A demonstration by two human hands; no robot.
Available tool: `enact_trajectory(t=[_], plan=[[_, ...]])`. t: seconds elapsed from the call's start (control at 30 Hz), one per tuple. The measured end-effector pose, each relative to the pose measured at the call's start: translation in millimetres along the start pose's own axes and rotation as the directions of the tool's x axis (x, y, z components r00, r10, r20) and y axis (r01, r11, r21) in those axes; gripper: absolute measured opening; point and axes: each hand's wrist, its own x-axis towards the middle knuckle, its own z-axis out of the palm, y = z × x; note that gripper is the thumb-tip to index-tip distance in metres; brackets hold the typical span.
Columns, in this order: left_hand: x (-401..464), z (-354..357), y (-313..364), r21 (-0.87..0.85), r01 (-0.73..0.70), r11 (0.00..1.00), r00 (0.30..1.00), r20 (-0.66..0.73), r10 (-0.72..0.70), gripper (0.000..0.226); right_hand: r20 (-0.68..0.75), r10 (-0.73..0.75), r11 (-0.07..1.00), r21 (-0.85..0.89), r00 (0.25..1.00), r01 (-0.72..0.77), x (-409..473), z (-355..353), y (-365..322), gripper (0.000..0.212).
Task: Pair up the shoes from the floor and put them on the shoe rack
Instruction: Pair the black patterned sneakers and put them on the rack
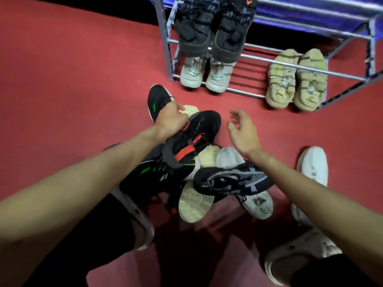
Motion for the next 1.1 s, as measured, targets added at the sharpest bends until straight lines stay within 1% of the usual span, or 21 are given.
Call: enact_trajectory(t=[0.07,0.1,0.17,0.2,0.27,0.33,0.37,0.43,0.5,0.57,0.6,0.63,0.7,0.73,0.77,0.83,0.9,0.97,1.03,1.07,1.1], plan=[[-19.8,6.1,-13.6,0.111,-0.065,0.992,0.998,0.005,0.065,0.028,0.087,-0.021,0.998,-0.053,0.996,0.025,-28.2,-4.5,14.5,0.041],[-29.3,8.6,-20.1,0.173,-0.127,0.977,0.992,0.013,0.127,0.027,0.121,-0.036,0.995,-0.093,0.992,0.048,-40.8,-7.7,22.4,0.042],[-47.1,12.8,-31.7,0.303,-0.28,0.911,0.96,0.06,0.275,0.028,0.153,-0.053,0.983,-0.168,0.987,0.079,-63.2,-14.5,39.2,0.043],[-55.5,15.4,-35.8,0.354,-0.352,0.866,0.935,0.091,0.343,0.029,0.141,-0.044,0.978,-0.196,0.989,0.071,-73.3,-18.2,47.8,0.043],[-71.2,21.3,-40.8,0.419,-0.463,0.781,0.883,0.138,0.45,0.029,0.054,0.023,0.968,-0.252,0.998,-0.009,-91.1,-26.0,63.9,0.044],[-86.1,28.2,-42.3,0.45,-0.542,0.71,0.835,0.189,0.517,0.029,-0.062,0.133,0.945,-0.294,0.989,-0.146,-107.5,-32.6,78.4,0.044],[-92.5,32.6,-42.7,0.456,-0.579,0.676,0.81,0.229,0.539,0.03,-0.118,0.207,0.926,-0.296,0.971,-0.234,-114.7,-34.7,84.7,0.044],[-104.5,43.3,-42.3,0.465,-0.636,0.616,0.77,0.335,0.543,0.034,-0.215,0.365,0.882,-0.23,0.906,-0.41,-125.7,-37.4,93.3,0.047],[-113.7,57.3,-43.2,0.523,-0.671,0.526,0.741,0.468,0.481,0.049,-0.252,0.539,0.817,-0.079,0.804,-0.572,-133.1,-39.8,95.8,0.057],[-117.8,72.4,-47.7,0.594,-0.668,0.449,0.744,0.553,0.376,0.068,-0.188,0.675,0.736,0.106,0.713,-0.669,-136.1,-37.4,101.5,0.06],[-119.1,79.8,-51.3,0.621,-0.656,0.429,0.754,0.565,0.336,0.076,-0.128,0.709,0.704,0.173,0.693,-0.689,-137.1,-34.4,103.7,0.058],[-120.2,86.4,-54.9,0.644,-0.642,0.417,0.766,0.562,0.312,0.08,-0.062,0.724,0.682,0.217,0.687,-0.699,-138.6,-30.5,105.2,0.051],[-121.5,98.6,-61.5,0.677,-0.598,0.428,0.801,0.513,0.308,0.08,0.072,0.722,0.657,0.241,0.688,-0.714,-142.9,-18.4,112.1,0.023],[-122.7,103.4,-62.9,0.688,-0.569,0.452,0.823,0.479,0.306,0.079,0.14,0.706,0.657,0.238,0.694,-0.716,-145.9,-12.6,111.7,0.019],[-124.0,107.1,-63.6,0.693,-0.539,0.479,0.842,0.451,0.294,0.078,0.2,0.69,0.655,0.238,0.696,-0.717,-149.6,-8.7,106.7,0.019],[-126.0,109.6,-63.9,0.687,-0.493,0.533,0.869,0.415,0.269,0.076,0.26,0.655,0.644,0.298,0.709,-0.704,-153.0,-2.3,95.7,0.016],[-129.5,106.0,-64.3,0.655,-0.461,0.599,0.886,0.381,0.266,0.071,0.282,0.641,0.601,0.393,0.713,-0.696,-153.1,3.2,91.7,0.026],[-137.6,103.6,-67.3,0.626,-0.448,0.638,0.893,0.354,0.28,0.066,0.291,0.646,0.549,0.465,0.705,-0.695,-152.8,6.5,88.5,0.034],[-149.9,106.1,-74.3,0.59,-0.442,0.675,0.895,0.343,0.286,0.061,0.266,0.654,0.548,0.479,0.708,-0.686,-155.2,9.9,83.3,0.027],[-156.9,108.7,-78.2,0.553,-0.427,0.716,0.898,0.354,0.262,0.06,0.227,0.663,0.562,0.479,0.713,-0.675,-156.7,12.1,81.3,0.024],[-163.5,110.5,-82.7,0.503,-0.406,0.763,0.895,0.386,0.221,0.06,0.188,0.672,0.58,0.468,0.717,-0.667,-158.2,14.9,79.7,0.027]])
